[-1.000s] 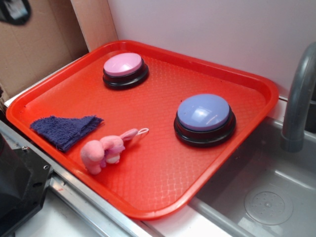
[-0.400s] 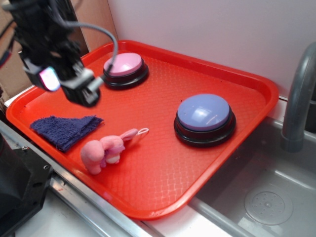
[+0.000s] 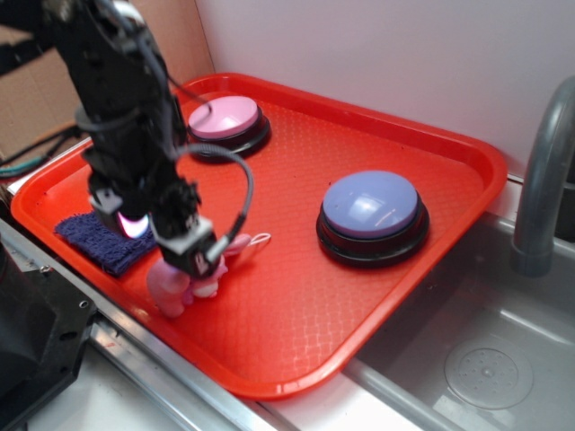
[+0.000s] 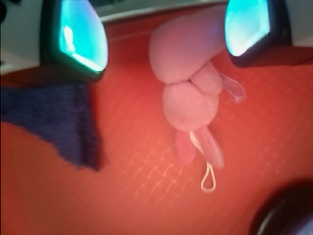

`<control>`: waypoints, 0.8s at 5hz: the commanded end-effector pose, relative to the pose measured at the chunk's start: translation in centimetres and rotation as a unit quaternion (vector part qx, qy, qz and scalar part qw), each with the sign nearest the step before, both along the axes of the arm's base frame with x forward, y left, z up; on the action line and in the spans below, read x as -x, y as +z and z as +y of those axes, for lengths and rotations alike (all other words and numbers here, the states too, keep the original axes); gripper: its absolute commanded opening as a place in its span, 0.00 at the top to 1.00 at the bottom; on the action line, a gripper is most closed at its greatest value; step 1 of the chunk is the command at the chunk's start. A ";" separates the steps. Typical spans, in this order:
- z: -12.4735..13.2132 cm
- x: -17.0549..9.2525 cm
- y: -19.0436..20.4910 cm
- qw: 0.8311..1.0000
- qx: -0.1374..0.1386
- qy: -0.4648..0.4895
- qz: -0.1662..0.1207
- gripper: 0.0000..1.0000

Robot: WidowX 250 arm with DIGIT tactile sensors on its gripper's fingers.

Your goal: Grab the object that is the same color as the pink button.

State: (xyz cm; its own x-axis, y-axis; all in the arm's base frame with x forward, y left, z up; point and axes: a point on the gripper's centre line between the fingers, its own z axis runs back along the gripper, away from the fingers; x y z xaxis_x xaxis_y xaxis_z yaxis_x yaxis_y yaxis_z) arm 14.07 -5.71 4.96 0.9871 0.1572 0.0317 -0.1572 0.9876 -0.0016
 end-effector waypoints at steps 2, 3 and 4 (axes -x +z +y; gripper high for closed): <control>-0.5 -0.4 -3.2 1.000 0.007 0.003 0.004 0.00; -0.4 -0.2 -3.0 1.000 0.005 0.006 -0.001 0.97; -0.1 -0.4 -1.7 1.000 0.010 -0.002 0.000 1.00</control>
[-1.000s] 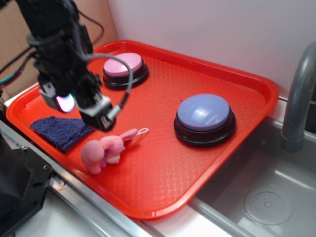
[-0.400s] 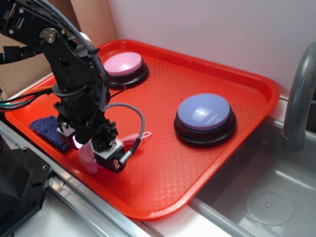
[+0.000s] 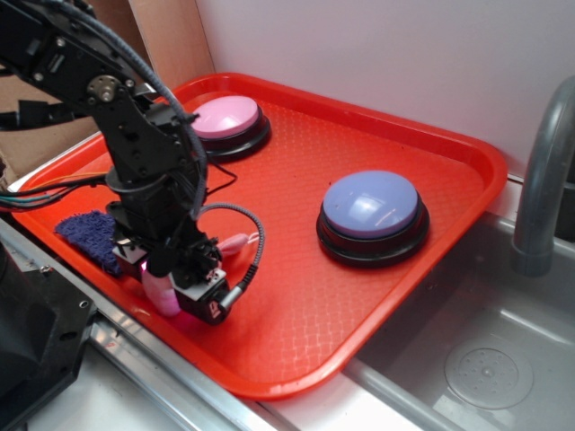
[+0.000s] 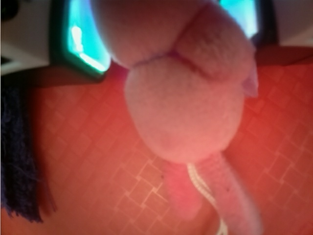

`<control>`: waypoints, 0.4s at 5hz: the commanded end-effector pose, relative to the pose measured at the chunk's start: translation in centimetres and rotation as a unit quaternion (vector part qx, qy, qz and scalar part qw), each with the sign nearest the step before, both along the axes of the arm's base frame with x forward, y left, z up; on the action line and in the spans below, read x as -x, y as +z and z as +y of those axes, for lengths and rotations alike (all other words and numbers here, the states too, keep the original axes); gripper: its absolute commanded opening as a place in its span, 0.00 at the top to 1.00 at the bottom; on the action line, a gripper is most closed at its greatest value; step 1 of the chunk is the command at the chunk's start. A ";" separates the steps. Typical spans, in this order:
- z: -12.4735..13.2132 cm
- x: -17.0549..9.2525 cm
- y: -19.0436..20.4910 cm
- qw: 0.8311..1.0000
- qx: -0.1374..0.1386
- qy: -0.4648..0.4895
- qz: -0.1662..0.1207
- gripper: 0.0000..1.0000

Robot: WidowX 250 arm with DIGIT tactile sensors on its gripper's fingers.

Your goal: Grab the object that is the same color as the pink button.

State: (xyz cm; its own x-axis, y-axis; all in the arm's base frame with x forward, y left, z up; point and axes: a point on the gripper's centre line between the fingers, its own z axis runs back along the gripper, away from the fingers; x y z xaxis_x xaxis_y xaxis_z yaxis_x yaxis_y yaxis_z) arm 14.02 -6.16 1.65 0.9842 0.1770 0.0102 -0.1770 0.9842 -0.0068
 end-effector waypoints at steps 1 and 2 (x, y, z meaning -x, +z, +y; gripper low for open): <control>1.3 -1.1 4.3 0.999 0.022 -0.012 -0.021 1.00; 2.9 -2.2 7.5 0.999 0.035 0.001 -0.023 1.00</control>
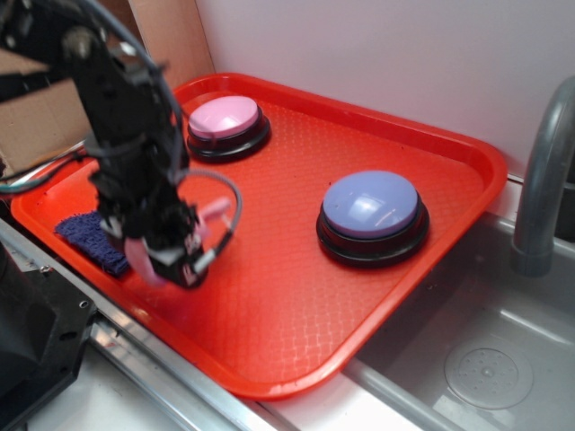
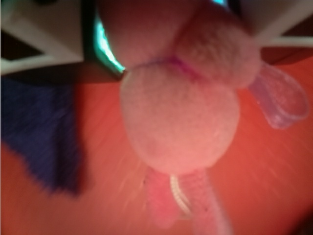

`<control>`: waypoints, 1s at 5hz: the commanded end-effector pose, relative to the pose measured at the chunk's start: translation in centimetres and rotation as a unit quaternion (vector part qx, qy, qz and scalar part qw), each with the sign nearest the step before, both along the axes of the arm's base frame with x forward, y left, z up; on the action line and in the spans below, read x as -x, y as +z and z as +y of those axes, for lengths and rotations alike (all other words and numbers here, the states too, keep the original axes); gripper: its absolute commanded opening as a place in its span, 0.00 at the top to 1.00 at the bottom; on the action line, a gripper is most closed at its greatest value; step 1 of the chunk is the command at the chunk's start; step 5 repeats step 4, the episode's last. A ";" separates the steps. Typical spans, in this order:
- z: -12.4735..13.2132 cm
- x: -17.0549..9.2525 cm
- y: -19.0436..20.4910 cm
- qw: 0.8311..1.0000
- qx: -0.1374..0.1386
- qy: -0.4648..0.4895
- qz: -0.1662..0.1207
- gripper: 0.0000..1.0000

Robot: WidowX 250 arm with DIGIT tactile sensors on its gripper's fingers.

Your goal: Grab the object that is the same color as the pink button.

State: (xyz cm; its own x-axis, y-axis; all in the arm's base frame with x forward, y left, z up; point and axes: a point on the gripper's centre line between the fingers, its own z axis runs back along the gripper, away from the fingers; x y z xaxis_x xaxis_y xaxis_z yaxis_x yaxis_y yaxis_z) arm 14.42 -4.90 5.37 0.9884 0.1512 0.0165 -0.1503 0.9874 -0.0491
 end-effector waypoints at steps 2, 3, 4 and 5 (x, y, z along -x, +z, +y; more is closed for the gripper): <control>6.5 -3.9 10.5 0.999 -0.002 0.024 -0.043 1.00; 6.7 -4.2 11.1 0.997 -0.011 0.041 -0.057 1.00; 6.8 -4.3 10.7 0.999 -0.021 0.029 -0.028 0.95; 6.8 -4.3 10.7 0.999 -0.021 0.029 -0.028 0.95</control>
